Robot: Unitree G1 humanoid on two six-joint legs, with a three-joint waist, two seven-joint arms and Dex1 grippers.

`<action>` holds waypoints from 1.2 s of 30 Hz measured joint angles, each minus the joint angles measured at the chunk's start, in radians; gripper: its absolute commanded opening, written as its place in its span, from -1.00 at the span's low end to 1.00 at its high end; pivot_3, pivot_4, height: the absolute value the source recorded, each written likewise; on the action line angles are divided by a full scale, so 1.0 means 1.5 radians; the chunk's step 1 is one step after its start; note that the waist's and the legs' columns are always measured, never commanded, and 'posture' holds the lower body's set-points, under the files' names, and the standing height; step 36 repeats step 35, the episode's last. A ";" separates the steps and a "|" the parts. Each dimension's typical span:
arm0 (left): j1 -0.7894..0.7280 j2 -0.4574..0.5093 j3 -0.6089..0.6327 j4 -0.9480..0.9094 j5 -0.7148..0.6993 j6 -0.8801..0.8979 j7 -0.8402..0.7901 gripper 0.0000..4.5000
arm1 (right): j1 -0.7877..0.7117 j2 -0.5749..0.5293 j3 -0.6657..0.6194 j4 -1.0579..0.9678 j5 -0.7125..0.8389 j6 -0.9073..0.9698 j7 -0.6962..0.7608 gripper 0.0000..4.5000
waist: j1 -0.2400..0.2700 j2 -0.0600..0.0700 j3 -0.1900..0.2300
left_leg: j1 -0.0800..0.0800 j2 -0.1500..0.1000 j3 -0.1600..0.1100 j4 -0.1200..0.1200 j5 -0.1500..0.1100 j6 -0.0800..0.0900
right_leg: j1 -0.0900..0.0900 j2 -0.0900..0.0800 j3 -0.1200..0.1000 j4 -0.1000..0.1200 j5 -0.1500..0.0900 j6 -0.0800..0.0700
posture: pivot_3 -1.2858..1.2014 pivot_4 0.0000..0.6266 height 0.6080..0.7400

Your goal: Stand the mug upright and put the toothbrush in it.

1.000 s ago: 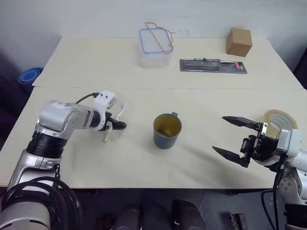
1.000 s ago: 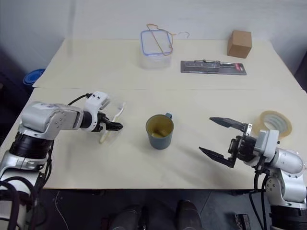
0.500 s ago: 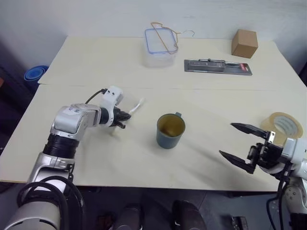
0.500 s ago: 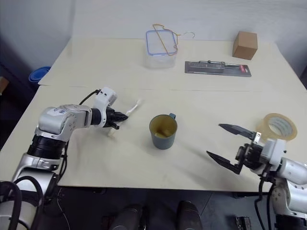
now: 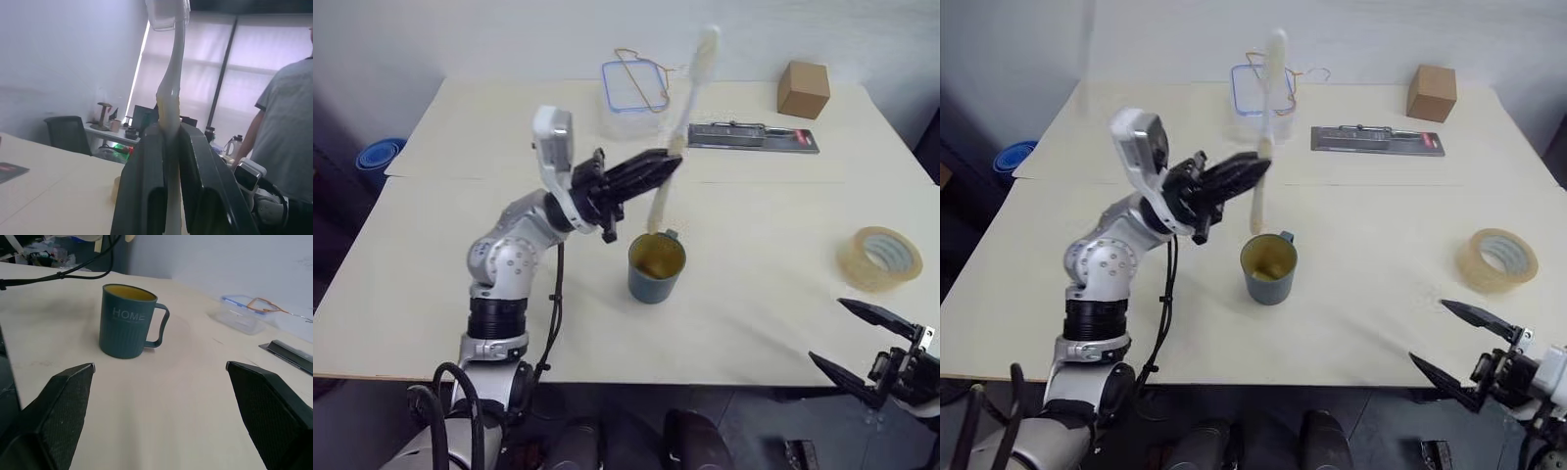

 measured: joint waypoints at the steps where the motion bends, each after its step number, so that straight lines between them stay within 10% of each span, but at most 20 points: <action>1: 0.002 -0.006 -0.017 0.018 0.017 -0.025 -0.014 -0.97 | 0.000 0.001 0.000 0.000 0.000 -0.005 0.003 1.00 | 0.001 0.000 0.000 | 0.000 0.000 0.000 0.000 0.000 0.000 | 0.000 0.000 0.000 0.000 0.000 0.000 | 0.03 -0.52 1.00; 7: 0.047 -0.019 -0.075 0.114 0.097 -0.160 -0.089 -0.97 | 0.003 0.018 0.000 -0.010 0.000 -0.017 0.001 1.00 | 0.003 0.000 0.000 | 0.000 0.001 -0.001 0.000 0.000 0.000 | 0.000 0.000 -0.001 -0.001 0.000 0.000 | 0.03 -0.52 1.00; 18: 0.087 -0.017 -0.057 0.065 0.115 -0.216 -0.056 0.59 | -0.054 0.043 0.071 -0.113 0.039 0.090 -0.110 1.00 | -0.001 0.001 0.000 | 0.000 0.003 -0.003 0.000 -0.001 0.000 | 0.001 0.000 -0.002 -0.001 0.000 0.000 | 0.03 -0.52 1.00; 29: 0.299 0.327 0.050 -0.058 0.198 -0.241 -0.064 0.59 | -0.191 -0.035 0.131 0.067 -0.032 0.044 0.044 1.00 | -0.001 0.002 0.000 | 0.000 0.002 -0.003 0.000 -0.002 0.001 | 0.001 -0.001 -0.002 -0.003 0.000 0.000 | 0.03 -0.52 1.00; 36: 0.474 0.395 0.129 -0.067 0.248 -0.326 -0.071 0.59 | -0.262 -0.068 0.169 0.158 -0.072 0.022 0.068 1.00 | -0.001 0.004 0.001 | 0.000 0.003 -0.003 0.000 -0.003 0.001 | 0.001 -0.001 -0.002 -0.003 0.000 0.000 | 0.03 -0.52 1.00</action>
